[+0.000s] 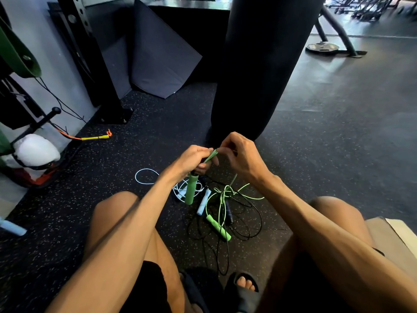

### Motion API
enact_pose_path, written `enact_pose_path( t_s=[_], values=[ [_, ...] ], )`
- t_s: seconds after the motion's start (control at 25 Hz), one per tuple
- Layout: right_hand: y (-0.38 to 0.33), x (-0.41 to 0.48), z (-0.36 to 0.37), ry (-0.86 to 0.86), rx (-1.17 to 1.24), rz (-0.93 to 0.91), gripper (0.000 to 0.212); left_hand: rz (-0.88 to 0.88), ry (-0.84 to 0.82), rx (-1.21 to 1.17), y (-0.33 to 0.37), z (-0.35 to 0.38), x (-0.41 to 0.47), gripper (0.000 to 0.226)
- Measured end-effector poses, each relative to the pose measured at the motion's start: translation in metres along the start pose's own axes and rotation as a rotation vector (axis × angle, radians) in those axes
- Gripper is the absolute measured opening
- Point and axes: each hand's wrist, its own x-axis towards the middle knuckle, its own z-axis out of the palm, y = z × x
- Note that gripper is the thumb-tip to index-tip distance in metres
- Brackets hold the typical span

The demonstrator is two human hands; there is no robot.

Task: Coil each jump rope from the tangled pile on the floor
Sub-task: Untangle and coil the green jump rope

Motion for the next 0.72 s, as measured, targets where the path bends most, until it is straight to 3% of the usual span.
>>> enact_pose_path(
  t_s=[0.28, 0.44, 0.52, 0.6, 0.72],
  values=[
    [0.015, -0.002, 0.009, -0.005, 0.158, 0.194, 0.019, -0.071, -0.194, -0.238, 0.007, 0.001, -0.004, 0.045],
    [0.022, -0.008, 0.024, -0.060, 0.288, 0.358, 0.021, -0.129, -0.200, -0.497, 0.005, -0.002, -0.002, 0.044],
    [0.025, -0.017, 0.034, -0.172, 0.317, 0.475, 0.017, -0.099, -0.181, -0.626, 0.008, -0.007, -0.003, 0.044],
    [0.033, -0.028, 0.044, -0.391, 0.277, 0.576, 0.014, -0.060, -0.156, -0.710, 0.011, -0.012, -0.003, 0.044],
    [0.039, -0.037, 0.052, -0.564, 0.152, 0.608, 0.016, 0.003, -0.102, -0.809, 0.011, -0.015, -0.004, 0.041]
  ],
)
